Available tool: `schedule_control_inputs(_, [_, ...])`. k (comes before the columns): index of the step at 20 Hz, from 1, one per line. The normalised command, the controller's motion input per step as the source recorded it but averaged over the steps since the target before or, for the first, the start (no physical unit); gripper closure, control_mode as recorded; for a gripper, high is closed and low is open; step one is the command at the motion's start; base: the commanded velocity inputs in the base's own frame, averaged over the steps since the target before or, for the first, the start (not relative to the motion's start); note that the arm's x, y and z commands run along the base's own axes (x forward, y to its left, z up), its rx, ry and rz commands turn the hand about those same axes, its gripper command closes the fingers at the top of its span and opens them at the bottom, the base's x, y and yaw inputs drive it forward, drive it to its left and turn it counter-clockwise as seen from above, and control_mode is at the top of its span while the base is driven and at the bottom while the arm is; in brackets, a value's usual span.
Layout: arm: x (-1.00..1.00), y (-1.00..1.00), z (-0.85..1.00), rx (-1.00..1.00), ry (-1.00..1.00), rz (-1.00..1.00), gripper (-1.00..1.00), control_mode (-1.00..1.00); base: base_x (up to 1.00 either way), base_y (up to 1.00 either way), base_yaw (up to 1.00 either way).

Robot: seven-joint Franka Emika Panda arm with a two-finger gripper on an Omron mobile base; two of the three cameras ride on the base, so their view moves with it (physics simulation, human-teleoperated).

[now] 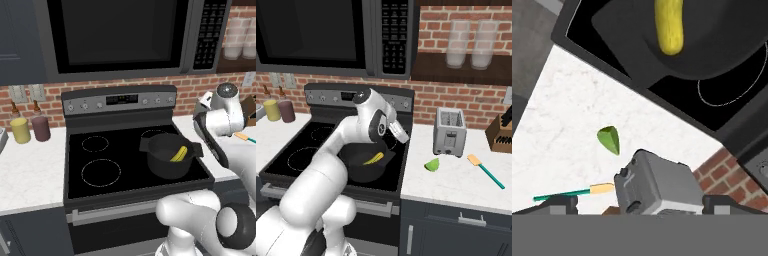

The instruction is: Put the lemon wedge and cucumber in the pot. Retrieve the spatula and lightly stir the vegetables in the pot.

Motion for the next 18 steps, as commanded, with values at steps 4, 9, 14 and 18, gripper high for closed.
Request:
schedule_control_inputs(4, [-0.01,-1.0,-0.15,0.35,0.01,0.02,-1.0,-1.0,0.0,0.0,0.0])
schedule_control_inputs(9, [0.25,-0.69,-0.19,0.1,0.01,0.15,-1.0,-1.0,0.0,0.0,0.0])
schedule_control_inputs(14, [0.35,-0.47,-0.51,-0.01,0.09,0.19,-1.0,-1.0,0.0,0.0,0.0])
schedule_control_inputs(18, [0.19,-0.22,-0.91,-0.07,0.16,0.12,-1.0,-1.0,0.0,0.0,0.0])
